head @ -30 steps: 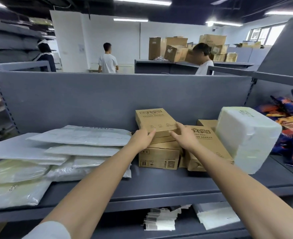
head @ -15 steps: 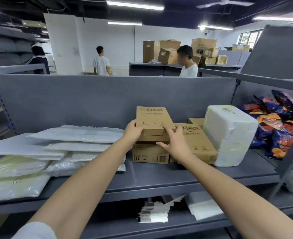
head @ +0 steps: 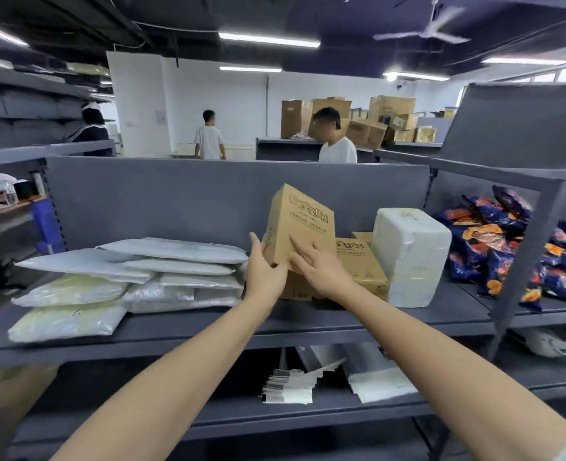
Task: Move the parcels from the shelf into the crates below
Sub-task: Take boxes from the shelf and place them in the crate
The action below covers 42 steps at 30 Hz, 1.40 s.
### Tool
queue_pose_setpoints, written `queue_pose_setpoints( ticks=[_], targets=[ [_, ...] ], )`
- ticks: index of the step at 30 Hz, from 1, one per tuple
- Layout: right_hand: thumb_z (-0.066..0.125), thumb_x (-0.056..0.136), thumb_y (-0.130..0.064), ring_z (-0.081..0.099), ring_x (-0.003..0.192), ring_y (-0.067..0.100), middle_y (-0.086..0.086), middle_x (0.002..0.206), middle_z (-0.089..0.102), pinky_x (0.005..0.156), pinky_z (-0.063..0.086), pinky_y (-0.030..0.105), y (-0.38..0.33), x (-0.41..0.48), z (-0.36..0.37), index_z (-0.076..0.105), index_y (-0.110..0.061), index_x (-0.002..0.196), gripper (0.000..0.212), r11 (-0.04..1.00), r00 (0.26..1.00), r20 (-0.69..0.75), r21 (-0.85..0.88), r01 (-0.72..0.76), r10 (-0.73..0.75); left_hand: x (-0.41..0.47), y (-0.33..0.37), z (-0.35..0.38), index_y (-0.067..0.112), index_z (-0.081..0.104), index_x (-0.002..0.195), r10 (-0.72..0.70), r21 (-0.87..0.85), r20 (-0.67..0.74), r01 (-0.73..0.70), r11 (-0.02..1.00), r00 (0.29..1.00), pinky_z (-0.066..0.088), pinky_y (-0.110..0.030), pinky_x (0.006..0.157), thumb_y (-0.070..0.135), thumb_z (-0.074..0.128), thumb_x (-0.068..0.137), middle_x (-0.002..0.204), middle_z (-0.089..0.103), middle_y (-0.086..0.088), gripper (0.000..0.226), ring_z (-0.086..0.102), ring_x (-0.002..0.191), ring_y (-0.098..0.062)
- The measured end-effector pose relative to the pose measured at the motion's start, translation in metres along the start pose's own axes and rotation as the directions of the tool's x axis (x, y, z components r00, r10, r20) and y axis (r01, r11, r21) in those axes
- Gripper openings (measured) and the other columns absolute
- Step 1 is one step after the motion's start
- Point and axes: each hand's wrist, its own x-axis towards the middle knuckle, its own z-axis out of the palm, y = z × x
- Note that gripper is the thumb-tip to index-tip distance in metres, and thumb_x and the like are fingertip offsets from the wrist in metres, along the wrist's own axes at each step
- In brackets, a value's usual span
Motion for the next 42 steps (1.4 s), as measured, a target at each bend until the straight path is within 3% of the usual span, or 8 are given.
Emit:
queue_pose_setpoints(
  ticks=[5, 14, 21, 28, 34, 37, 40, 42],
  targets=[
    [0.043, 0.097, -0.043, 0.027, 0.141, 0.023, 0.007, 0.154, 0.029, 0.114, 0.028, 0.039, -0.023, -0.025, -0.015, 0.003, -0.04, 0.149, 0.066, 0.971, 0.995, -0.083, 0.227, 0.072, -0.054, -0.04, -0.002, 0.004, 0.022, -0.003, 0.15, 0.273, 0.219, -0.002, -0.266, 0.939, 0.962, 0.027, -0.042, 0.114, 0.009, 0.058, 0.089, 0.153, 0.027, -0.007, 0.087, 0.026, 0.14, -0.022],
    [0.067, 0.075, -0.058, 0.047, 0.121, 0.032, 0.016, 0.136, 0.045, 0.098, 0.045, 0.047, -0.023, -0.047, -0.044, -0.012, -0.032, 0.149, 0.11, 0.904, 0.946, -0.211, 0.401, -0.147, 0.247, -0.092, -0.013, 0.01, 0.027, -0.008, 0.148, 0.616, 0.449, 0.266, -0.661, 0.601, 0.741, 0.027, -0.036, 0.112, -0.002, 0.062, 0.08, 0.159, 0.008, -0.002, 0.101, 0.026, 0.133, -0.027],
    [0.06, 0.086, -0.033, 0.051, 0.118, 0.023, 0.008, 0.138, 0.048, 0.084, 0.044, 0.029, -0.005, -0.066, -0.048, 0.011, -0.025, 0.151, 0.082, 0.819, 0.939, -0.17, 0.551, -0.16, 0.298, -0.103, -0.012, 0.011, 0.022, -0.002, 0.15, 0.645, 0.429, 0.41, -0.761, 0.487, 0.645, 0.021, -0.032, 0.115, 0.021, 0.064, 0.077, 0.156, 0.019, -0.002, 0.099, 0.018, 0.142, -0.011],
    [0.045, 0.095, -0.011, 0.053, 0.103, 0.009, -0.004, 0.127, 0.055, 0.086, 0.04, 0.019, 0.007, -0.091, -0.063, 0.015, -0.027, 0.151, 0.066, 0.858, 0.981, -0.168, 0.514, 0.006, 0.093, -0.09, -0.014, -0.008, 0.029, -0.003, 0.149, 0.578, 0.382, 0.327, -0.663, 0.644, 0.748, 0.014, -0.034, 0.119, 0.05, 0.032, 0.092, 0.16, 0.009, 0.003, 0.069, 0.006, 0.146, -0.008],
    [0.036, 0.099, -0.005, 0.049, 0.099, -0.009, -0.023, 0.124, 0.044, 0.079, 0.039, -0.001, 0.014, -0.11, -0.059, 0.01, -0.029, 0.15, 0.062, 0.855, 0.997, -0.078, 0.517, 0.038, 0.003, -0.071, -0.007, -0.028, 0.033, -0.004, 0.15, 0.211, 0.286, 0.168, -0.253, 0.924, 0.963, 0.009, -0.044, 0.119, 0.065, 0.044, 0.085, 0.16, -0.002, -0.001, 0.086, -0.001, 0.147, -0.016],
    [0.031, 0.099, -0.005, 0.042, 0.126, 0.006, -0.013, 0.147, 0.033, 0.104, 0.035, 0.02, 0.015, -0.116, -0.053, 0.008, -0.031, 0.15, 0.063, 0.851, 0.996, -0.086, 0.519, 0.075, -0.035, -0.064, -0.006, -0.037, 0.039, -0.009, 0.148, 0.062, 0.103, 0.259, -0.091, 0.991, 0.964, 0.026, -0.037, 0.115, 0.065, 0.051, 0.083, 0.157, 0.013, 0.008, 0.092, 0.021, 0.143, -0.012],
    [0.027, 0.1, -0.005, 0.034, 0.135, 0.013, -0.007, 0.152, 0.026, 0.107, 0.031, 0.025, 0.014, -0.118, -0.048, 0.007, -0.035, 0.149, 0.06, 0.84, 0.996, -0.077, 0.536, 0.084, -0.05, -0.067, -0.009, -0.039, 0.035, -0.005, 0.149, 0.075, 0.08, 0.357, -0.111, 0.991, 0.931, 0.041, -0.008, 0.089, 0.036, 0.048, 0.096, 0.144, 0.022, 0.025, 0.075, 0.034, 0.127, 0.001],
    [0.024, 0.1, -0.006, 0.032, 0.137, 0.014, -0.006, 0.155, 0.022, 0.112, 0.029, 0.029, 0.015, -0.119, -0.044, 0.004, -0.037, 0.147, 0.06, 0.826, 0.996, -0.067, 0.557, 0.085, -0.057, -0.067, -0.015, -0.04, 0.036, -0.001, 0.15, 0.092, 0.058, 0.367, -0.122, 0.991, 0.925, 0.046, -0.012, 0.084, 0.033, 0.052, 0.095, 0.144, 0.031, 0.022, 0.076, 0.043, 0.125, -0.002]
  ],
)
